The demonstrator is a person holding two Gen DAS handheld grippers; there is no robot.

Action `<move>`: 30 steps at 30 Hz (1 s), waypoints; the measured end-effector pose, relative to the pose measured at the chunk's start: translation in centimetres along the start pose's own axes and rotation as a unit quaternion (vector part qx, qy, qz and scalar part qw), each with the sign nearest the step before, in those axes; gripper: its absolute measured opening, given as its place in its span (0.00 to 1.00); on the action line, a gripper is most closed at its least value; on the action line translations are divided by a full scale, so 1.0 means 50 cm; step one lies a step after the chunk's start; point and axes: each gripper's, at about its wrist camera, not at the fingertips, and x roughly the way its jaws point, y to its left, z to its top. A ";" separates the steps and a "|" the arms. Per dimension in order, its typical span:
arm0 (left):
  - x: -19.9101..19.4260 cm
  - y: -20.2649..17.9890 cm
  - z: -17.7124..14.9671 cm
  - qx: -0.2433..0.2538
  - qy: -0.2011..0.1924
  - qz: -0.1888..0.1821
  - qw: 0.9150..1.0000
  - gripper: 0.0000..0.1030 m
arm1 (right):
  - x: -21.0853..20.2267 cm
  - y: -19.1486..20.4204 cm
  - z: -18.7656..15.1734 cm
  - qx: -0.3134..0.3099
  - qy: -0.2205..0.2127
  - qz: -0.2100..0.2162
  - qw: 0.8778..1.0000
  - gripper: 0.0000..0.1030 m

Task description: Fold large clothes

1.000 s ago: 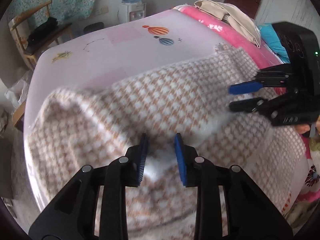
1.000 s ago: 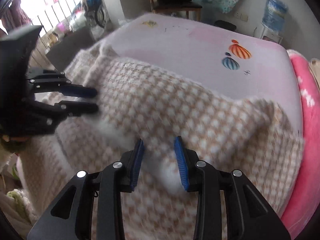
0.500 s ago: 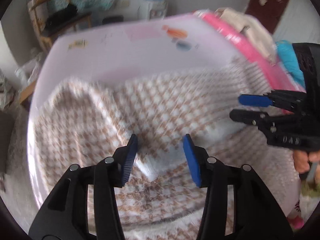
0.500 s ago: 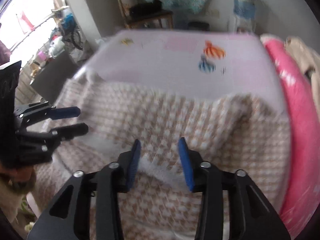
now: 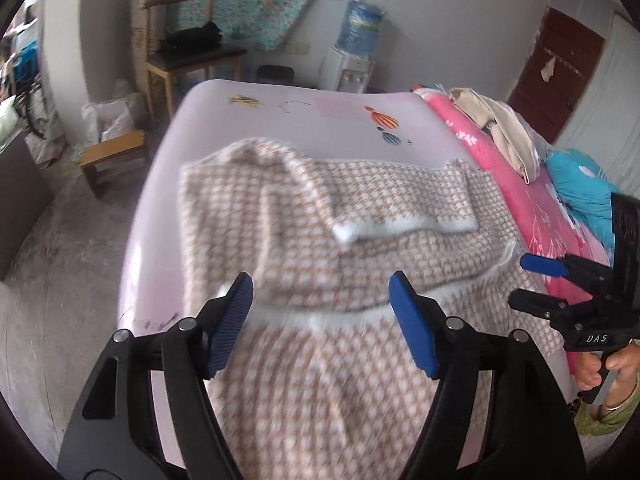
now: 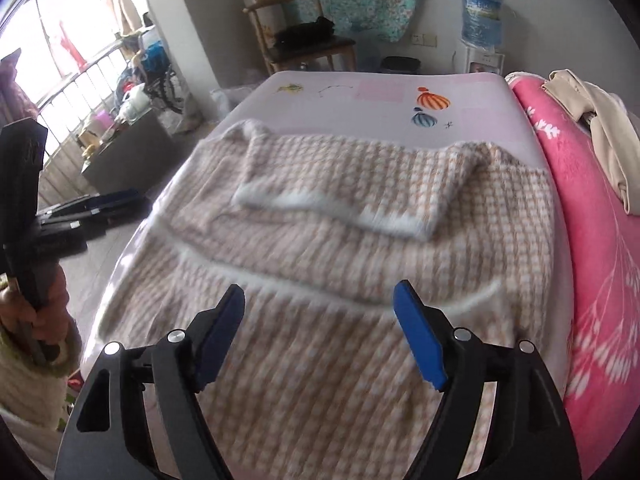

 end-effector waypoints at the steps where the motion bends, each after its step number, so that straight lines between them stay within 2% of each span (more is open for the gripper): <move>1: -0.014 0.011 -0.016 -0.004 -0.004 0.007 1.000 0.65 | -0.008 0.012 -0.024 -0.006 -0.002 0.001 1.000 0.73; 3: -0.039 0.030 -0.057 -0.003 -0.010 0.032 0.999 0.65 | -0.012 0.027 -0.059 -0.020 -0.002 -0.007 1.000 0.73; 7: -0.040 0.058 -0.106 -0.024 0.003 0.049 0.998 0.65 | 0.012 0.037 -0.112 -0.032 0.021 -0.021 0.999 0.73; 8: -0.037 0.066 -0.114 -0.029 0.005 0.055 0.998 0.62 | 0.022 0.034 -0.121 -0.028 0.030 -0.026 0.999 0.73; 11: -0.015 0.082 -0.121 -0.041 0.012 0.044 0.998 0.53 | 0.051 0.021 -0.135 -0.015 0.054 -0.034 0.998 0.73; 14: 0.016 0.105 -0.113 -0.044 0.017 0.038 0.998 0.45 | 0.064 0.014 -0.136 -0.004 0.059 -0.030 0.998 0.73; 20: 0.105 0.142 -0.086 -0.064 0.056 0.002 0.996 0.43 | 0.061 0.012 -0.129 0.004 0.053 -0.032 0.998 0.73; 23: 0.110 0.143 -0.076 -0.064 0.054 -0.021 0.996 0.43 | 0.061 0.010 -0.128 0.005 0.052 -0.035 0.998 0.73; 27: 0.100 0.148 -0.076 -0.075 0.045 -0.074 0.993 0.43 | 0.065 0.001 -0.131 0.016 0.054 -0.029 0.998 0.73; 30: 0.104 0.149 -0.078 -0.072 0.054 -0.056 0.994 0.43 | 0.068 -0.004 -0.129 0.024 0.055 -0.025 0.998 0.73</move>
